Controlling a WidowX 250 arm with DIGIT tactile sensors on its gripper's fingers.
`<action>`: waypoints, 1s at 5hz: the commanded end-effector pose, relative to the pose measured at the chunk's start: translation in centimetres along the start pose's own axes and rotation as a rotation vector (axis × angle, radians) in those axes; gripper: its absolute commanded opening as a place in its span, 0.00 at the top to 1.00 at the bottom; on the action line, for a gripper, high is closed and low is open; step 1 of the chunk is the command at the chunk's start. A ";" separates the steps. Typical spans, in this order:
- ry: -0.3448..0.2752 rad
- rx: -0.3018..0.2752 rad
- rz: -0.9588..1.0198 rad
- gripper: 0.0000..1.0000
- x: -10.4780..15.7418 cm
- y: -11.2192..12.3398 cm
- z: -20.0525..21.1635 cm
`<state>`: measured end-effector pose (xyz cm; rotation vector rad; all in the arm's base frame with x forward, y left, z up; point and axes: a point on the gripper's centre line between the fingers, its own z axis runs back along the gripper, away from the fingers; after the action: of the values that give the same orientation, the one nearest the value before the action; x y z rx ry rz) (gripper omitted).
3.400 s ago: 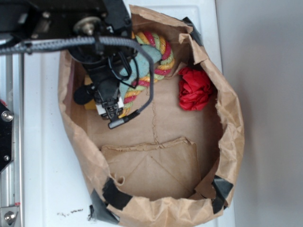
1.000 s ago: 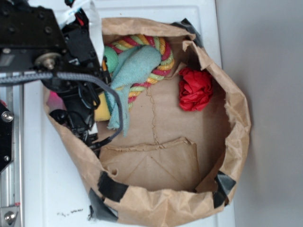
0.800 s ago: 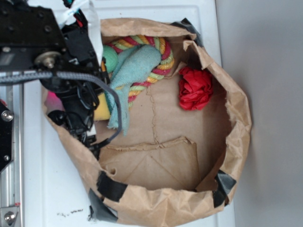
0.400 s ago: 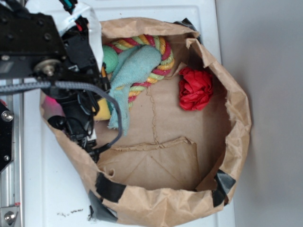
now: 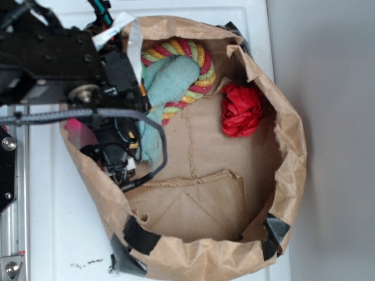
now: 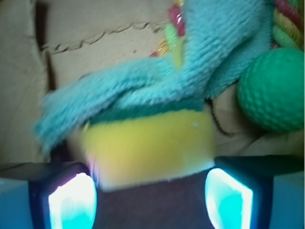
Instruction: Grab the green sponge.
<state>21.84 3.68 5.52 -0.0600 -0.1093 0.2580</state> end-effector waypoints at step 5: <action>-0.072 0.002 -0.063 0.00 0.8 -1.0 -0.5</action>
<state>22.54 2.73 4.25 -0.0501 -0.1403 0.2027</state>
